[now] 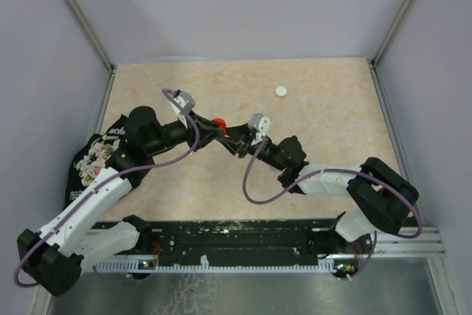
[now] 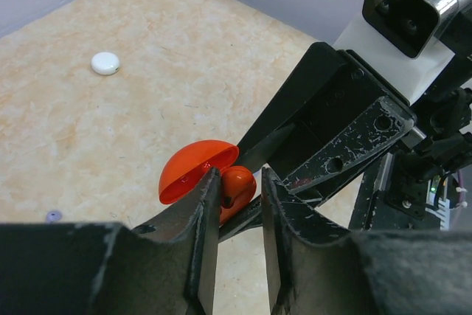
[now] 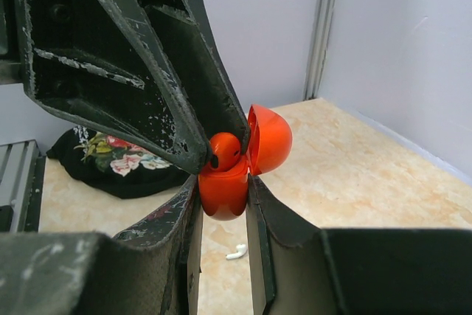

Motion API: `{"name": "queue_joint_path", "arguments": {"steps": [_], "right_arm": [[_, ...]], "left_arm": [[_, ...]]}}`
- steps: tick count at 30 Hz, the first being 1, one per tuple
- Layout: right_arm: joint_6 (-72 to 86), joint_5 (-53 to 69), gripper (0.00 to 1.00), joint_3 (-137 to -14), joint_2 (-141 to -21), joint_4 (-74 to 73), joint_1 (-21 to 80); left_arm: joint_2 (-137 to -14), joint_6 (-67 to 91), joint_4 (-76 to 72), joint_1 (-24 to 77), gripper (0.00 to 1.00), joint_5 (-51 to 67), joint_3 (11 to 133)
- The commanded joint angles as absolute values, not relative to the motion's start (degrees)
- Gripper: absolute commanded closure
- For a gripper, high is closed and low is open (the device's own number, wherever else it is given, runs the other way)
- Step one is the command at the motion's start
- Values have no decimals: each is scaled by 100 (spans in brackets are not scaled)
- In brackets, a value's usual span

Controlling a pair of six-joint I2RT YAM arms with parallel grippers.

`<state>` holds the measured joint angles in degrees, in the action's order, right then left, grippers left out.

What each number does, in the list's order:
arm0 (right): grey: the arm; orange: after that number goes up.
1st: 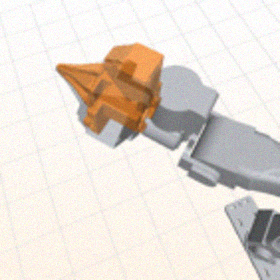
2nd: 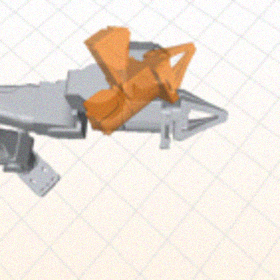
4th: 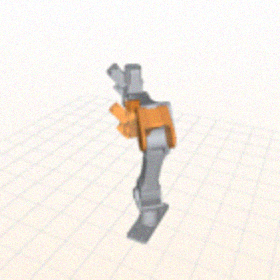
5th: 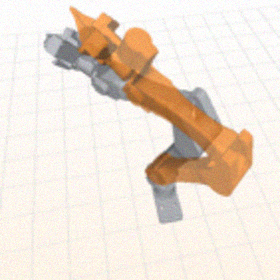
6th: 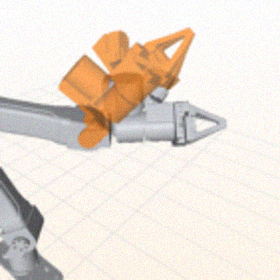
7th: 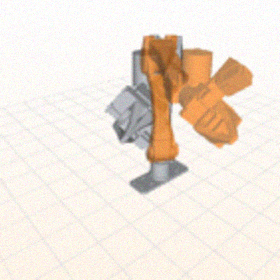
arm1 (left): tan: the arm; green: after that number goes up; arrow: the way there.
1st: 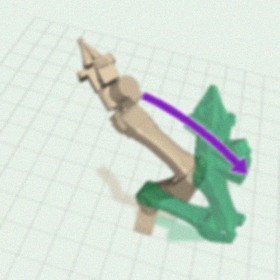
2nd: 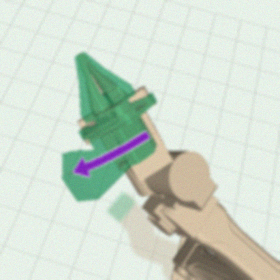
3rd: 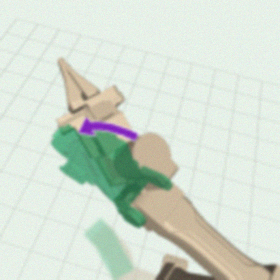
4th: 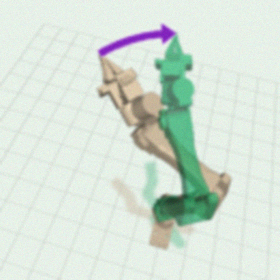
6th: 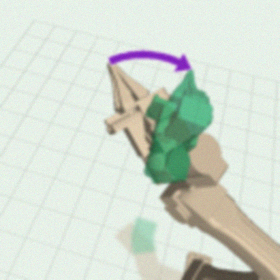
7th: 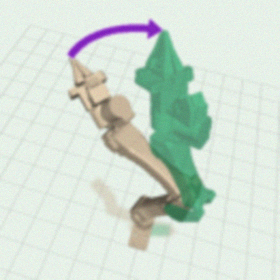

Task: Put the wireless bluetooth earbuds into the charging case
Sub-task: Place the earbud in the charging case, then pick up the earbud from the center of the board.

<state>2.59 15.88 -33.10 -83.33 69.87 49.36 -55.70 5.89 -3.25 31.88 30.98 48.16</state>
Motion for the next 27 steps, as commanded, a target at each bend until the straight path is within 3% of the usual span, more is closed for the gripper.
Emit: {"name": "queue_joint_path", "arguments": {"steps": [1, 7, 14, 27], "right_arm": [[258, 1648, 100, -3523, -8218, 7644, 4972], [226, 1512, 100, -3418, -8218, 7712, 4970], [176, 1420, 100, -3333, -8200, 7710, 4967], [3, 1185, 100, -3169, -7951, 7333, 4903]], "left_arm": [[-5542, 599, -1, 3234, 62, 3226, 5015], [-5466, 771, 56, 3240, 43, 3117, 5186], [-5434, 961, 281, 3234, 31, 2928, 5455], [-5610, 1258, 1251, 3228, 26, 2025, 6164]]}}
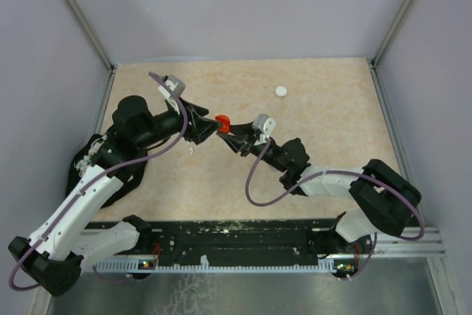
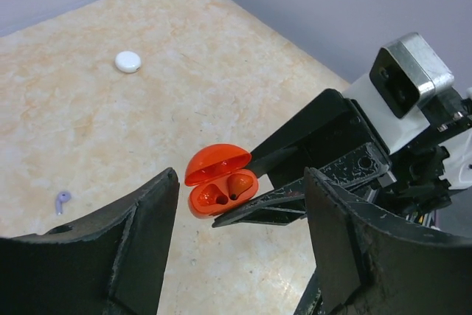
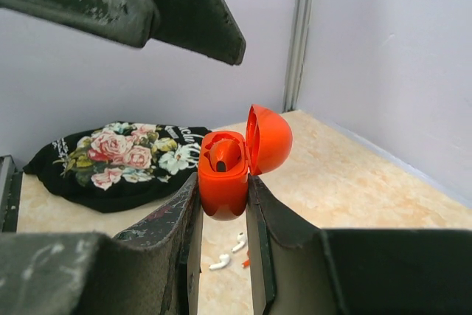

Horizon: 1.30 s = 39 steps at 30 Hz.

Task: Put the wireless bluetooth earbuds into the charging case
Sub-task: Pick up the earbud from the center of the board.

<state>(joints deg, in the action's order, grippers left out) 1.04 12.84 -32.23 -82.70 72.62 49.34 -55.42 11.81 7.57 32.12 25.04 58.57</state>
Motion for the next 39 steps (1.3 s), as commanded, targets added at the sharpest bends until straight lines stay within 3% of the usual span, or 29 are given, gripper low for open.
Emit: {"name": "queue_joint_path", "arguments": {"steps": [1, 11, 17, 39], "right_arm": [[-18, 1181, 100, -3138, -7909, 7283, 4891], [-465, 639, 100, -2684, -7326, 6546, 4852], [-809, 497, 100, -2510, -6893, 6040, 4852], [-1173, 459, 100, -2263, -6538, 5501, 4837]], "left_arm": [[-5628, 1260, 1344, 3226, 26, 1883, 6196], [-6291, 1102, 2480, 3129, 23, 106, 6293], [-7012, 1217, 2584, 2915, 25, -209, 6042], [-9807, 1044, 2396, 2180, 57, -621, 6699]]}}
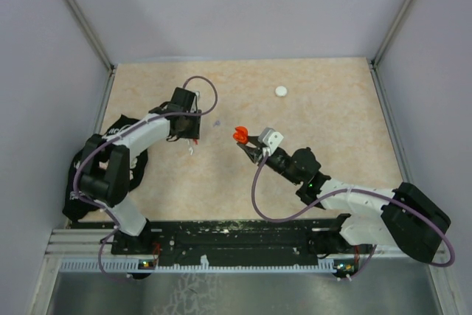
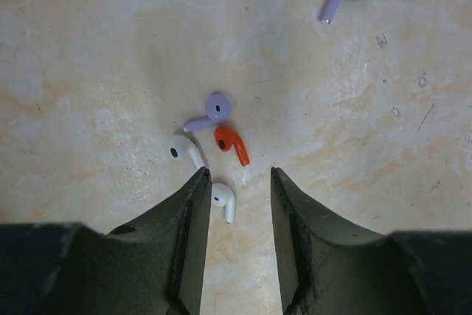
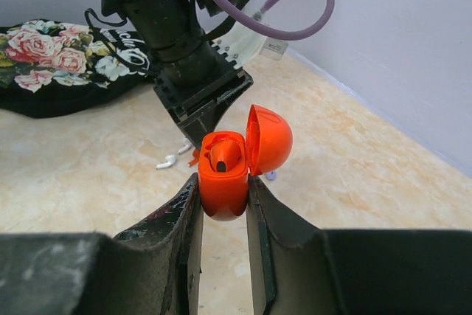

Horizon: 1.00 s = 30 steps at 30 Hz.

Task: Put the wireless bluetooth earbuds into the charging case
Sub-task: Pick up the earbud from the center of the board.

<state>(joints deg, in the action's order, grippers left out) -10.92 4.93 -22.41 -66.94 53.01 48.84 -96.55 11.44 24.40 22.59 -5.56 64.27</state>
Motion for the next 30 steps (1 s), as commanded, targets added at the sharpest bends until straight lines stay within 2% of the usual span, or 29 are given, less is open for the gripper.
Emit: {"name": "queue_joint_path", "arguments": {"steps": [1, 30], "right_arm": [[-1177, 460, 100, -2266, -6545, 5502, 4835], [-1073, 694, 100, -2220, -6581, 5634, 4642]], "left_arm": [[-9887, 1038, 2399, 2180, 57, -605, 6736], [-10912, 970, 2855, 2163, 72, -396, 7123]]}}
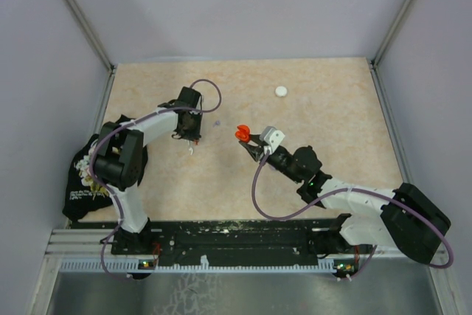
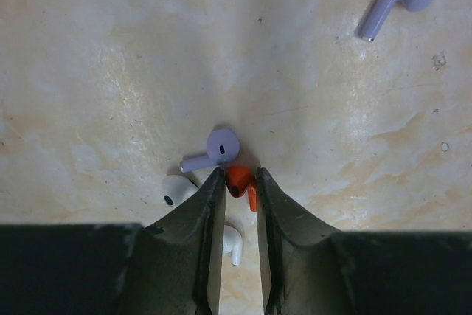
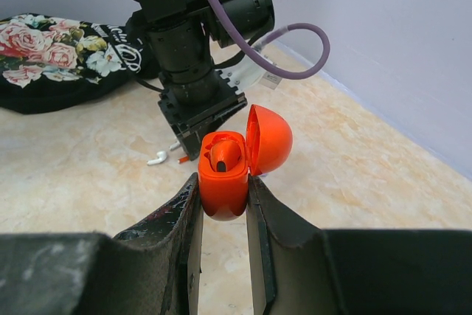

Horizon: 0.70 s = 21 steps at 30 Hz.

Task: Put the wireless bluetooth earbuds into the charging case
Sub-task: Pick up the earbud from the center of the board.

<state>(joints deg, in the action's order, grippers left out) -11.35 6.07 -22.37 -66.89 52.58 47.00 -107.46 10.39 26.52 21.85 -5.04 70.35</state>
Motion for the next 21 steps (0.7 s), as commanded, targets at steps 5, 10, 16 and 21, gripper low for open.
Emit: {"name": "queue_joint_path", "arguments": {"steps": [5, 10, 16, 21], "right_arm": [[-1068, 713, 100, -2191, -6538, 5651, 4620], [-1087, 783, 100, -2217, -6552, 5626, 4605], [-1082, 852, 100, -2246, -6545, 5616, 4601], [-1072, 901, 100, -2213, -6494, 5634, 4600]], "left_arm": [[-10940, 971, 2976, 2179, 78, -276, 7166], [-10760, 1021, 2930, 2212, 85, -184, 7045], [-10187, 1075, 2650, 2219, 88, -35, 6714], [-9725, 1107, 2387, 2220, 90, 96, 6443]]}}
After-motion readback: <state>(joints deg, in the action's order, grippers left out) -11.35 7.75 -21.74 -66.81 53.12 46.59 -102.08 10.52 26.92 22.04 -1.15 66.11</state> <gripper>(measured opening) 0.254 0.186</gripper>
